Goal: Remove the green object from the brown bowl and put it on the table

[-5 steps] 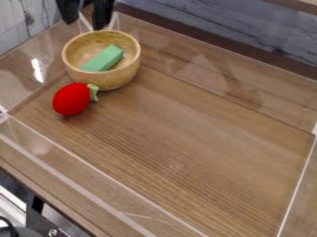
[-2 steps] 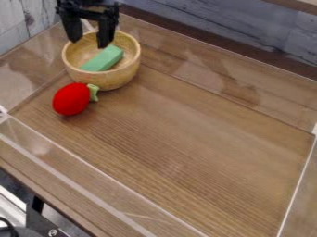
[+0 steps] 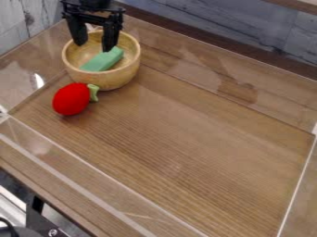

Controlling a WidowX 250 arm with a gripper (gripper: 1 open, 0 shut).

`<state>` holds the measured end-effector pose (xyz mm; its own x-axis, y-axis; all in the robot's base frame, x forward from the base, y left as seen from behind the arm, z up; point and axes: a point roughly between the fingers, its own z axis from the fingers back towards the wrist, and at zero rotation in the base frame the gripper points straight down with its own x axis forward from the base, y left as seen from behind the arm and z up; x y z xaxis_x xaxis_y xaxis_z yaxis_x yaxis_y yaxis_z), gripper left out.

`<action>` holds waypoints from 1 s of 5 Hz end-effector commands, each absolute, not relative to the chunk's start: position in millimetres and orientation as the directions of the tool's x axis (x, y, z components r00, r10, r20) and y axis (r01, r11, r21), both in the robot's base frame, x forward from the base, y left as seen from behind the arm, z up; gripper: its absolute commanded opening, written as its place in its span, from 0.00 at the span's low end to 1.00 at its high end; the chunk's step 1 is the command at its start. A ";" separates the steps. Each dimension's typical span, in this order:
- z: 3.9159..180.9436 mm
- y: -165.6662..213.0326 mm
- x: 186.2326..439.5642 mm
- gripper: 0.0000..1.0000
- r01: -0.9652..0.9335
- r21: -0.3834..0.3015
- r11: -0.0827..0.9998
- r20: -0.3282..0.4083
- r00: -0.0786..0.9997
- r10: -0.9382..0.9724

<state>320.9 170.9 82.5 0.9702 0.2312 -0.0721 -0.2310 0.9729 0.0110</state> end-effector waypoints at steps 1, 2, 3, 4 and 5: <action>100.4 174.5 341.3 1.00 -0.224 0.030 0.974 0.001 0.975 0.224; 97.8 173.4 350.9 1.00 -0.218 0.032 0.975 0.008 0.976 0.218; 96.1 173.2 349.3 1.00 -0.203 0.036 0.979 0.015 0.979 0.203; 96.9 173.3 346.6 1.00 -0.195 0.038 0.980 0.025 0.981 0.195; 102.8 178.4 338.9 1.00 -0.218 0.036 0.975 0.036 0.976 0.216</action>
<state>336.0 173.8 67.2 0.9759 0.2102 -0.0584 -0.2098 0.9777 0.0120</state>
